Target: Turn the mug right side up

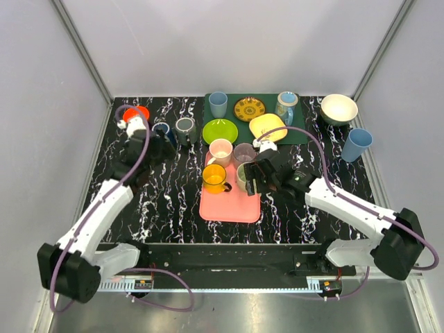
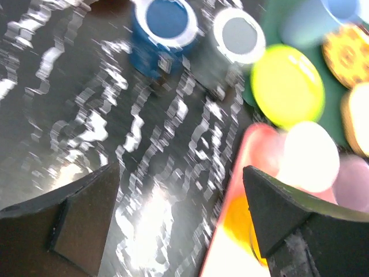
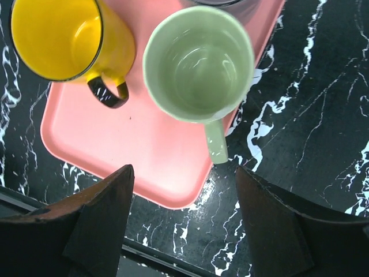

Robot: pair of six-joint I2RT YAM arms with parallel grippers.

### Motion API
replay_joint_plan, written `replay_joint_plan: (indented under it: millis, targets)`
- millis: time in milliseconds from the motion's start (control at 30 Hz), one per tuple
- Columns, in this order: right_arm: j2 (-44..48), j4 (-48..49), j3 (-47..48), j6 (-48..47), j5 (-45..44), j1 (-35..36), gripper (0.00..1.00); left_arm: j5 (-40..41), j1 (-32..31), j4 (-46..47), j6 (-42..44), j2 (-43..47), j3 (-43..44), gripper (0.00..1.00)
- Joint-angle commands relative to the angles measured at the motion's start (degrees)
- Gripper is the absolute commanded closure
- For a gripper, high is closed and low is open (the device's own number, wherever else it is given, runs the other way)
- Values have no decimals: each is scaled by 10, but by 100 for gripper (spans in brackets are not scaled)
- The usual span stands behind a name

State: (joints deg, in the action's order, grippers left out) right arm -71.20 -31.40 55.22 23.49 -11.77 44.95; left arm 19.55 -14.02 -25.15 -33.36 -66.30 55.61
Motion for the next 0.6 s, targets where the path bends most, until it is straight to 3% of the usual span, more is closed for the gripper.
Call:
replay_joint_plan:
  millis: [0, 133, 333, 467, 567]
  targets:
    - [-21, 5, 36, -38, -52, 22, 24, 1, -100, -18, -43, 81, -73, 6]
    - [-60, -33, 47, -66, -73, 22, 25, -9, -177, -25, -71, 145, -121, 4]
    - [-118, -45, 66, -86, -96, 21, 28, -32, -186, -27, -71, 203, -156, 8]
    - [-162, -48, 94, -96, -113, 22, 40, -41, -186, -34, -63, 219, -154, 8]
    - [-185, -43, 113, -106, -112, 20, 43, -45, -186, -37, -57, 227, -153, 9]
